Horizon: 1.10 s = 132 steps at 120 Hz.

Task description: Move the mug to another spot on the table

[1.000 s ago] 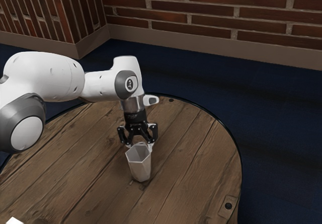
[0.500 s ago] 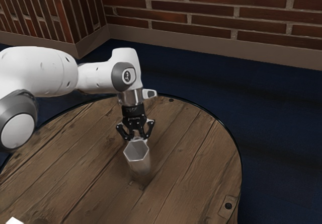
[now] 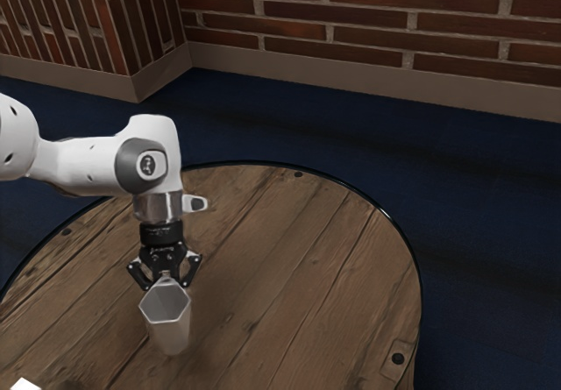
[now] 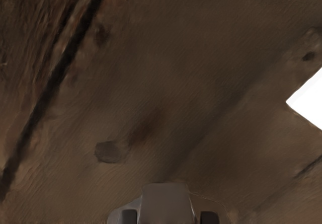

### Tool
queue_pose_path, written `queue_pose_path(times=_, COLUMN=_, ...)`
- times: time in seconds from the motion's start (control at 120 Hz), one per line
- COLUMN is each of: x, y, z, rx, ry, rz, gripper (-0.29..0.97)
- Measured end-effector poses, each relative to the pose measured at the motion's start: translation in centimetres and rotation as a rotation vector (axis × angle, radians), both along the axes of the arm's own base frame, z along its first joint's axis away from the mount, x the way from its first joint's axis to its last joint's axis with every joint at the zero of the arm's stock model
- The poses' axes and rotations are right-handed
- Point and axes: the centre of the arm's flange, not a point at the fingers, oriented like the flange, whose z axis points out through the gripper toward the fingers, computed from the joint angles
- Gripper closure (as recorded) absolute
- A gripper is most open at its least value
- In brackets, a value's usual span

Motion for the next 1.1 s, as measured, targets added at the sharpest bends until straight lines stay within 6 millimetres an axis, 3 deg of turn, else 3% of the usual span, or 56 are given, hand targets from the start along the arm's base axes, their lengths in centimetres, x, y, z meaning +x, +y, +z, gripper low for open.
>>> queue_pose_path(times=0.117, x=-0.8, y=1.8, z=-0.7, rx=0.027, ry=0.021, rz=0.049, gripper=0.77)
queue_pose_path(times=0.325, x=-0.2, y=2.0, z=-0.6, rx=0.059, ry=-0.009, rz=0.085, gripper=0.79)
queue_pose_path(times=0.517, x=0.9, y=8.3, z=-0.3, rx=0.095, ry=-0.047, rz=0.23, gripper=0.79)
queue_pose_path(times=0.692, x=3.4, y=8.9, z=0.4, rx=0.114, ry=-0.091, rz=0.257, gripper=0.79)
queue_pose_path(times=0.858, x=3.8, y=12.2, z=0.3, rx=0.125, ry=-0.1, rz=0.328, gripper=0.79)
queue_pose_path(times=1.1, x=4.9, y=11.7, z=-1.4, rx=0.095, ry=-0.09, rz=0.366, gripper=0.79)
